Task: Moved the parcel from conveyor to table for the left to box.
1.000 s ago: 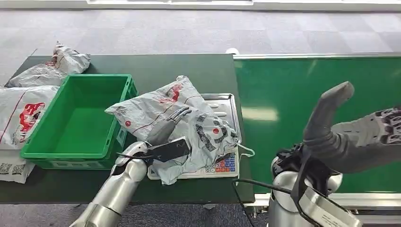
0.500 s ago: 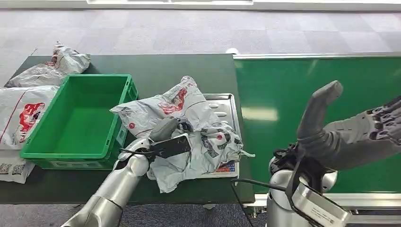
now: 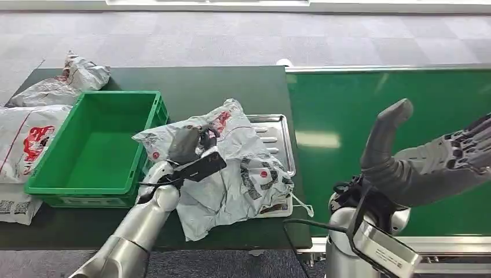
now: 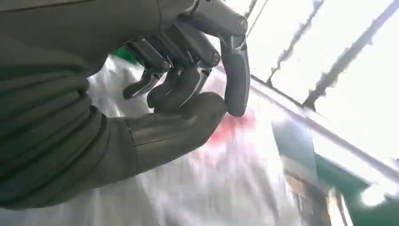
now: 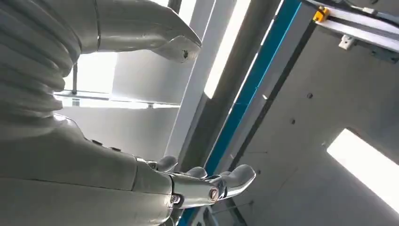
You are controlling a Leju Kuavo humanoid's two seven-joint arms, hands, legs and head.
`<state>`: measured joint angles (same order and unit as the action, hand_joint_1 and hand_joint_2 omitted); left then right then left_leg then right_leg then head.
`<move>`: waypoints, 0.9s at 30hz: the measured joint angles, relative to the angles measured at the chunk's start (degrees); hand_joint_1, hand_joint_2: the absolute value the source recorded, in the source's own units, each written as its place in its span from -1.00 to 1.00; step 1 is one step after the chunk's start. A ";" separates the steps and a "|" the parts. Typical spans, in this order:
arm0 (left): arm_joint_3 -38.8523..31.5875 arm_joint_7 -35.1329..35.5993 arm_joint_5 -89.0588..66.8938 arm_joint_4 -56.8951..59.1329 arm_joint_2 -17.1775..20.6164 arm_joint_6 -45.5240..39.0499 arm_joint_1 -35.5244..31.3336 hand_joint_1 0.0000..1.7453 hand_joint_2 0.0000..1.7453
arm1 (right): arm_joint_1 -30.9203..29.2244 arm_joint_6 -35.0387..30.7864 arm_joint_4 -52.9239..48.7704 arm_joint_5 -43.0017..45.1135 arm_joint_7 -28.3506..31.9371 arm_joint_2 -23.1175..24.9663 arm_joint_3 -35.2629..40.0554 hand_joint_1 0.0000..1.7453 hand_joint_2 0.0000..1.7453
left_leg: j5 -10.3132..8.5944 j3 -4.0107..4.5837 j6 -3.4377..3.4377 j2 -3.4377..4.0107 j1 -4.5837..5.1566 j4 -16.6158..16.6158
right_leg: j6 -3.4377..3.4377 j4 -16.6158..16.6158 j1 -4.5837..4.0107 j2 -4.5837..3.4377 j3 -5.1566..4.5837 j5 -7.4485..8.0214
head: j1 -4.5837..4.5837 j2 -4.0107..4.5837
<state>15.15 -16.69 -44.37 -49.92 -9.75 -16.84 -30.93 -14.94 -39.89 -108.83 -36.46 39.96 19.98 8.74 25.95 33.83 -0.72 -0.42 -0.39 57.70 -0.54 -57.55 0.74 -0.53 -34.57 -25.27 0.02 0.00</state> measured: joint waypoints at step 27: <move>-2.15 -0.05 -2.56 3.04 3.12 15.72 -1.05 -1.00 1.00 | -0.12 0.00 1.51 0.48 0.00 0.00 -0.15 -1.00 1.00 | -0.02 0.00 -0.03 -0.01 -0.01 0.00 | 0.01 0.00 -0.05 0.00 0.01 0.00 | 0.00 0.00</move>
<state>13.01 -16.74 -46.93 -46.88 -6.62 -1.11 -31.98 -15.07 -39.89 -107.32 -35.98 39.95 19.98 8.59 25.93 33.83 -0.74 -0.43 -0.41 57.70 -0.53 -57.55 0.69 -0.53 -34.57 -25.26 0.02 0.00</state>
